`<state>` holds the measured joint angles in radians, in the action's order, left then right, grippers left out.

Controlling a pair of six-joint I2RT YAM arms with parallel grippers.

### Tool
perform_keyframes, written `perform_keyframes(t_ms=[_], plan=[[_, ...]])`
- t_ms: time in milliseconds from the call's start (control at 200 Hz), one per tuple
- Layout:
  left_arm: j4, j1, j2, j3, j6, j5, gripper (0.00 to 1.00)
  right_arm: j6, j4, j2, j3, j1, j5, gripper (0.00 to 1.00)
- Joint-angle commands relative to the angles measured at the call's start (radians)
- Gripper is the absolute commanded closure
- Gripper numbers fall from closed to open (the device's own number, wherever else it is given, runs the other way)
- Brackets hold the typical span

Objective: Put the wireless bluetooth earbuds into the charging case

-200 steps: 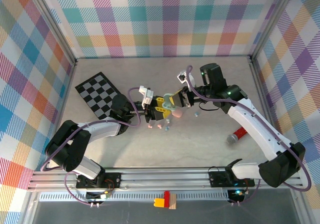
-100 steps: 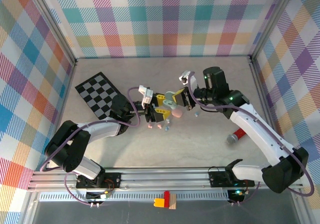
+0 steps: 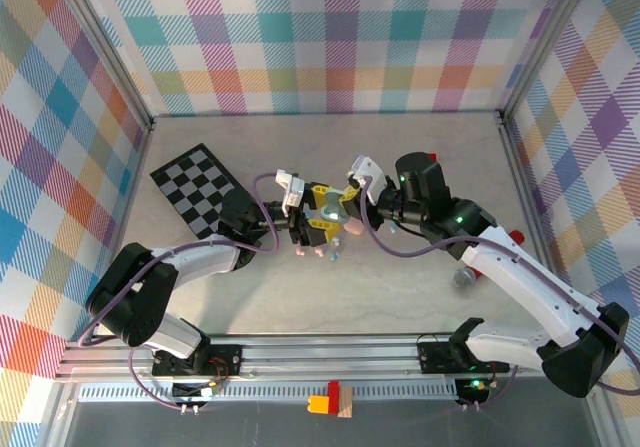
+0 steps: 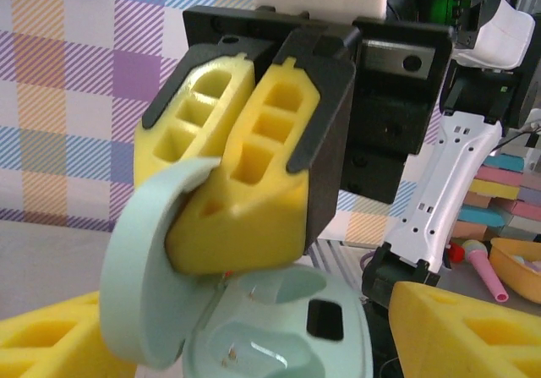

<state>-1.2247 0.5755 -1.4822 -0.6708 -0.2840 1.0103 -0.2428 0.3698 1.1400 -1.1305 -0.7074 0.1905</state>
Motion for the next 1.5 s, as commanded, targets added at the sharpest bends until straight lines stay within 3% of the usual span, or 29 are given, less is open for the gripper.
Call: perform_keyframes(t_ms=[0, 355, 640, 1040, 1230, 1495], plan=[[-0.013, 0.007, 0.008, -0.024, -0.014, 0.034, 0.28, -0.057, -0.072, -0.022, 0.013, -0.010, -0.032, 1.00], [-0.018, 0.007, -0.003, -0.016, 0.005, 0.031, 0.25, -0.023, -0.143, -0.075, 0.058, -0.011, -0.052, 1.00], [-0.033, 0.007, -0.006, -0.021, -0.005, 0.042, 0.40, -0.013, -0.134, -0.064, 0.057, -0.012, -0.022, 1.00], [-0.047, 0.007, -0.010, -0.023, -0.013, 0.047, 0.42, -0.016, -0.109, -0.040, 0.035, -0.012, 0.019, 1.00], [-0.052, 0.007, -0.013, -0.023, -0.015, 0.054, 0.48, -0.011, -0.112, -0.034, 0.029, -0.012, 0.023, 1.00], [-0.067, 0.007, -0.018, -0.018, -0.012, 0.055, 0.46, 0.017, -0.113, -0.051, 0.022, -0.010, -0.014, 1.00]])
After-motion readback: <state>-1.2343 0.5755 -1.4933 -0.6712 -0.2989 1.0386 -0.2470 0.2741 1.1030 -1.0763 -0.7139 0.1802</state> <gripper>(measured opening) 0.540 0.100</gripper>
